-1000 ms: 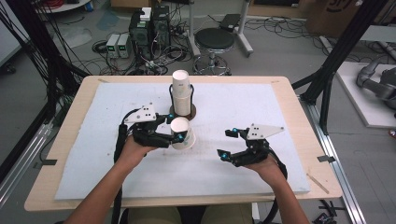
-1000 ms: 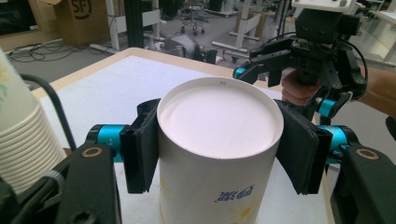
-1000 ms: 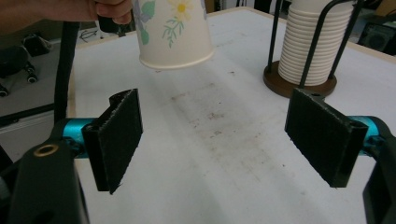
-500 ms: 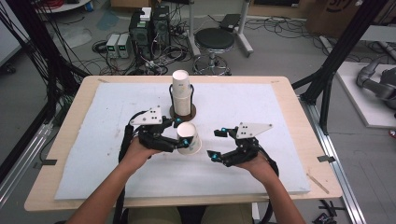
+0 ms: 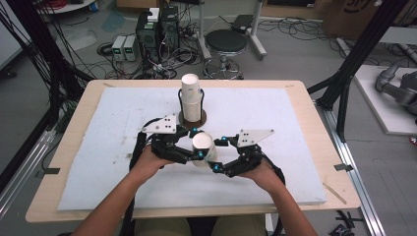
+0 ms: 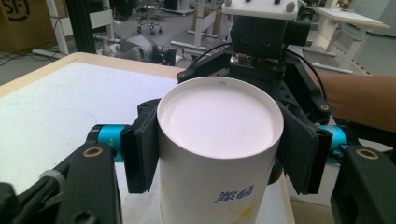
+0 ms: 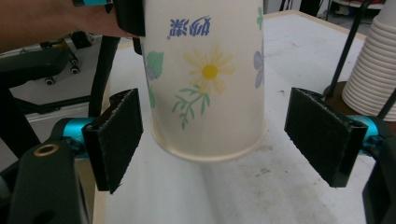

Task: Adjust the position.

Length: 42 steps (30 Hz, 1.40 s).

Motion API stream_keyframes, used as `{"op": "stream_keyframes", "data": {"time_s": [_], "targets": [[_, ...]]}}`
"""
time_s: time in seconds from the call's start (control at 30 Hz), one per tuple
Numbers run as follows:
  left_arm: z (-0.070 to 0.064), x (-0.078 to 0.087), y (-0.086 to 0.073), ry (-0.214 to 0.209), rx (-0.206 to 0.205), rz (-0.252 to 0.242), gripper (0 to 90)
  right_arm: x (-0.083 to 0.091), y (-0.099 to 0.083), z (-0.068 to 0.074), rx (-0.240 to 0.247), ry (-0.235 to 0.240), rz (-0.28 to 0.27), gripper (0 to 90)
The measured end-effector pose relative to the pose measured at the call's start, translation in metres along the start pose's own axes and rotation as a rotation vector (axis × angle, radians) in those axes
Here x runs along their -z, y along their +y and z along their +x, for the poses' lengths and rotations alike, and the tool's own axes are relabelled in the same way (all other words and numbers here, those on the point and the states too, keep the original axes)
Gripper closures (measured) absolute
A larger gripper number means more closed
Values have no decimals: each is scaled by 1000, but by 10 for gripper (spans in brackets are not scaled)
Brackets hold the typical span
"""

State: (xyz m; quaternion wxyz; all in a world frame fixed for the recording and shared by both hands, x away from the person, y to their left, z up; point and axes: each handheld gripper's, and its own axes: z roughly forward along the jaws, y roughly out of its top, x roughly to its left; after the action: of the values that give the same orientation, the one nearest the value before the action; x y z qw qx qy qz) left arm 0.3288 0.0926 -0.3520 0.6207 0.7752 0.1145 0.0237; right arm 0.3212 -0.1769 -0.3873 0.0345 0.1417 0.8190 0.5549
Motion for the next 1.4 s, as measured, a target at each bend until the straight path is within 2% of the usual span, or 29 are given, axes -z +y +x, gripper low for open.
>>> {"op": "stream_keyframes", "data": {"time_s": [0.2, 0.27, 0.43, 0.6, 0.7, 0.77, 0.83, 0.87, 0.93, 1.03, 1.17, 1.23, 1.4], "targets": [[-1, -3, 0, -21, 5, -13, 368, -7, 0, 0, 13, 23, -4, 204], [-1, -3, 0, -23, 4, -15, 368, -7, 0, 0, 5, 44, -16, 244], [-1, -3, -1, -28, 8, -27, 369, -8, 0, -2, 3, 56, -23, 270], [-1, -2, -2, -31, 7, -28, 371, -8, 0, -1, 34, 59, -16, 339], [0, -1, -3, -36, 29, -31, 366, -7, 0, -1, 46, 59, -4, 380], [-1, -2, -4, -31, 18, -14, 351, -7, 0, -1, 50, 63, 5, 386], [-1, -4, -4, 4, 49, 6, 186, -7, 0, 0, 56, 63, 17, 387], [0, -4, -4, 9, 64, 15, 126, -6, 0, 0, 57, 56, 27, 387], [0, -3, -5, 25, 76, 22, 128, -5, 0, -1, 54, 55, 35, 387], [1, 0, -4, 26, 76, 22, 128, -4, -1, -2, 54, 56, 45, 387], [1, 5, -2, 17, 68, 34, 128, -4, -2, -3, 53, 64, 83, 382], [2, 9, 0, 16, 53, 62, 128, -3, -1, -4, 57, 60, 102, 381], [3, 12, 4, 15, 55, 79, 129, -1, 2, -5, 71, 57, 128, 377]]}}
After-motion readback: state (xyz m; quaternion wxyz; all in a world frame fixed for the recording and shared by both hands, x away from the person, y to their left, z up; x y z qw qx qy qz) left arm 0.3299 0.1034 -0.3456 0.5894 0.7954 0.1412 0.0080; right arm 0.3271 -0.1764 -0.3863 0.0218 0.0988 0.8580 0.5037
